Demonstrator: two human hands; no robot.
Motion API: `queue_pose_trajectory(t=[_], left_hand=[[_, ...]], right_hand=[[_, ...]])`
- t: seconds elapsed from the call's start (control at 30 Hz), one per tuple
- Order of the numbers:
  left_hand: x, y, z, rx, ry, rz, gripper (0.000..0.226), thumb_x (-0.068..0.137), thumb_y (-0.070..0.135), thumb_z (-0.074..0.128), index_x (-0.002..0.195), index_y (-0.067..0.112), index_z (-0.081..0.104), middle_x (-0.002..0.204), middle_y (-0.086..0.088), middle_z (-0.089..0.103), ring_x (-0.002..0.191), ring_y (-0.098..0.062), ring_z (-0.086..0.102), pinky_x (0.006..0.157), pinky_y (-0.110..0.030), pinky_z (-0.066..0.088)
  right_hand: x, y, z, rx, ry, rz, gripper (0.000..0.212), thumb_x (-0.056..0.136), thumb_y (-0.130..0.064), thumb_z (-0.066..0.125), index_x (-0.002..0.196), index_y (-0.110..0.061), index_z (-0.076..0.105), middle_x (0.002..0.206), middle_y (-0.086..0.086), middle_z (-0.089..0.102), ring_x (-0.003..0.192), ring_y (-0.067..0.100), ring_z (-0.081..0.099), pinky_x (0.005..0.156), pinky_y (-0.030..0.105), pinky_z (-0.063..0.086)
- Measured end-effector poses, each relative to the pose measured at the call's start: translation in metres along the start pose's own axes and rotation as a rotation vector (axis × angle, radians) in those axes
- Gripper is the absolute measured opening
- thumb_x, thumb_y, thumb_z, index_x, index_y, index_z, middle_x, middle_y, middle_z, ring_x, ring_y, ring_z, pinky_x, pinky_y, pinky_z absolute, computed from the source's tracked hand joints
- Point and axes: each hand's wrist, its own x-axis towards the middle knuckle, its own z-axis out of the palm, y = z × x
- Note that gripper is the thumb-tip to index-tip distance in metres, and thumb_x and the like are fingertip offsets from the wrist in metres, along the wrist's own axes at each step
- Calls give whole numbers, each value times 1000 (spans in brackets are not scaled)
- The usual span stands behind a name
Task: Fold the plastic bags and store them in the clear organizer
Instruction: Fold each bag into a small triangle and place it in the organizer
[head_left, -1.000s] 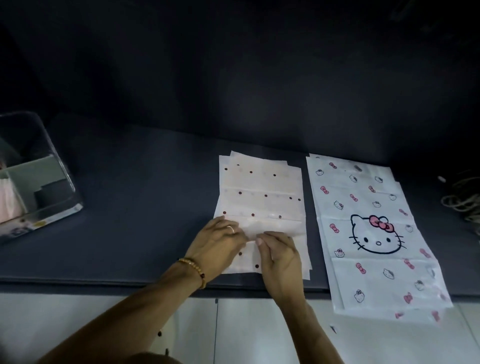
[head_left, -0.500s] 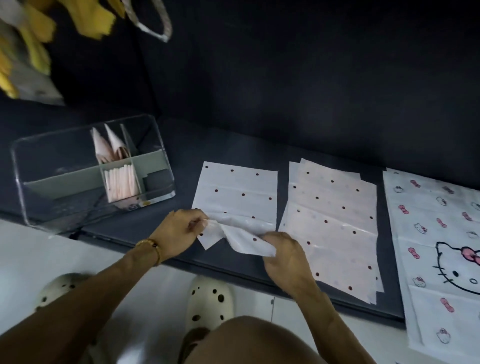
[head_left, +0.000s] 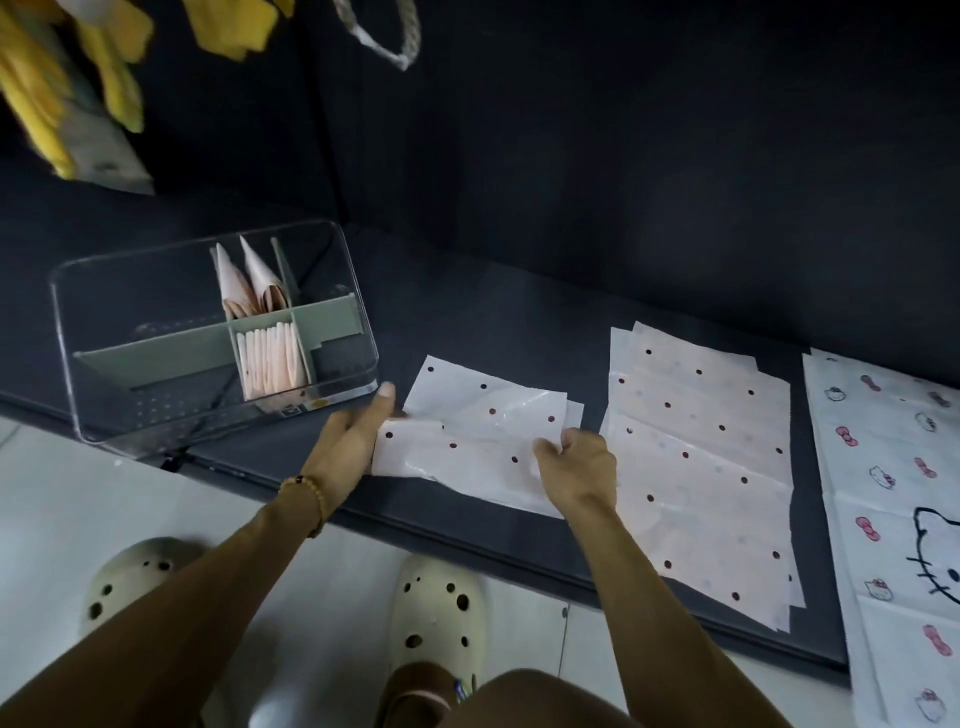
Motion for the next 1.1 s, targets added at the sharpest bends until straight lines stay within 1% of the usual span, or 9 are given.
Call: queue_pose_trajectory(t=[0.07, 0.17, 0.27, 0.37, 0.63, 0.77, 0.87, 0.97, 1.1], left_hand=[[0, -2, -3, 79, -22, 65, 58, 63, 77, 63, 84, 25, 75, 87, 7, 74, 87, -14, 68, 80, -27, 49], [7, -4, 2, 551, 137, 190, 20, 77, 40, 74, 79, 22, 68, 78, 5, 69, 81, -15, 65, 75, -24, 49], [9, 0, 10, 811, 198, 195, 19, 85, 35, 67, 72, 23, 62, 78, -3, 68, 83, -25, 64, 77, -33, 52], [12, 3, 16, 938, 223, 182, 21, 88, 40, 61, 83, 20, 66, 88, -8, 69, 87, -27, 63, 76, -36, 53], [17, 7, 20, 1101, 257, 194, 27, 89, 47, 57, 93, 20, 60, 96, -9, 66, 88, -29, 61, 74, -36, 50], [4, 6, 23, 1220, 344, 489, 26, 85, 33, 64, 102, 15, 56, 101, -9, 60, 86, -29, 62, 67, -40, 53], [-4, -5, 30, 1206, 156, 803, 28, 87, 24, 61, 110, 10, 64, 120, -13, 59, 104, -32, 59, 86, -43, 51], [-6, -25, 33, 1202, -67, 770, 46, 98, 29, 42, 141, 10, 43, 150, -6, 38, 140, -22, 31, 115, -34, 26], [-7, -38, 29, 1223, -88, 769, 54, 101, 37, 22, 149, 9, 23, 157, -5, 20, 146, -19, 12, 118, -31, 3]], right_hand=[[1, -1, 0, 12, 6, 24, 31, 86, -19, 54, 61, -11, 39, 60, 1, 45, 51, 14, 44, 41, 22, 31], [1, 3, -2, 83, 30, 67, 26, 83, -13, 55, 62, -9, 40, 56, 3, 40, 50, 17, 40, 42, 23, 31], [-2, 7, -4, 74, 89, 67, 24, 84, -15, 59, 70, 4, 58, 62, 14, 57, 60, 27, 55, 48, 24, 39], [-3, 6, -5, 72, 141, 62, 25, 87, -18, 61, 81, 5, 67, 79, 17, 69, 71, 24, 62, 55, 26, 42], [0, 9, -6, 101, 149, 103, 23, 89, -23, 64, 78, -3, 66, 69, 4, 65, 54, 4, 48, 43, 7, 28], [1, 10, -4, 107, 146, 106, 25, 89, -23, 65, 81, 1, 67, 77, 10, 69, 50, 2, 42, 43, 7, 29], [2, 9, -4, 109, 142, 117, 23, 89, -23, 65, 78, -2, 66, 67, 4, 63, 57, 10, 50, 46, 10, 31], [2, 7, -7, 93, 135, 126, 23, 89, -22, 64, 81, -1, 67, 68, 7, 63, 55, 8, 47, 43, 8, 30], [-6, 1, -8, 7, 159, 68, 10, 88, -18, 60, 89, -8, 62, 75, 6, 64, 66, 19, 58, 49, 18, 39]])
